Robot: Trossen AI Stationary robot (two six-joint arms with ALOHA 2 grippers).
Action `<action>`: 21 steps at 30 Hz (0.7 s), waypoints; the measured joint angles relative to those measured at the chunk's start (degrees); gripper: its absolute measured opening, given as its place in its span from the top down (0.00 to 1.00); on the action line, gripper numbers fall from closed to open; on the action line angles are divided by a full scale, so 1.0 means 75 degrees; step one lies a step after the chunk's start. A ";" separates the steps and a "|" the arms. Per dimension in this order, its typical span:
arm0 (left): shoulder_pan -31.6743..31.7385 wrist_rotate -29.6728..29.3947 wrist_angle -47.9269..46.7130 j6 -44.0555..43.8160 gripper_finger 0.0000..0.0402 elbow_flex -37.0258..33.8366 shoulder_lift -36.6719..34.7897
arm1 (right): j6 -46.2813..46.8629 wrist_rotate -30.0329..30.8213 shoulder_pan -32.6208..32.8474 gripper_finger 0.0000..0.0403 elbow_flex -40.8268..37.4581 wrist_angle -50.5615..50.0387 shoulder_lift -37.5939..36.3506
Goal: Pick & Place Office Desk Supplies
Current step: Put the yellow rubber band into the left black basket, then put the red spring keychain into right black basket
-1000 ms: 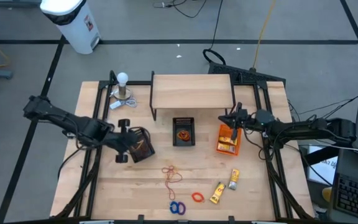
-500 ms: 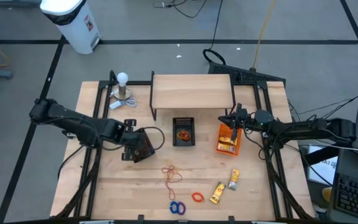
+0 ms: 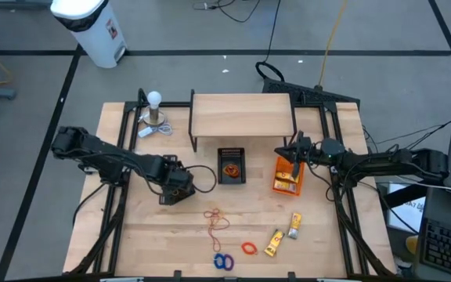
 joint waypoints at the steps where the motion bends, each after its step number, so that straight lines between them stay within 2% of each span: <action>1: 0.0005 0.0028 -0.0006 -0.0106 0.96 0.0000 -0.0005 | 0.0000 -0.0107 0.0019 0.99 0.0000 0.0002 0.0000; 5: 0.0155 0.0252 -0.0204 -0.0594 0.88 0.0045 -0.0020 | -0.0013 -0.0128 0.0155 0.99 0.0000 0.0028 0.0000; 8: 0.0270 0.0760 -0.0363 -0.0705 0.78 0.0146 -0.0020 | -0.0086 -0.0118 0.0192 0.99 0.0000 0.0185 0.0000; 13: 0.0253 0.1046 -0.0807 0.0151 0.60 0.0478 -0.0175 | -0.0089 -0.0114 0.0192 0.99 0.0000 0.0179 -0.0003; 17: 0.0190 0.0862 -0.0398 0.1029 0.54 0.0591 -0.1339 | -0.0070 -0.0111 0.0192 0.99 0.0000 0.0181 0.0000; 21: 0.0473 0.0863 0.0992 0.1354 0.58 0.0150 -0.3181 | -0.0064 -0.0111 0.0211 0.99 0.0000 0.0167 0.0000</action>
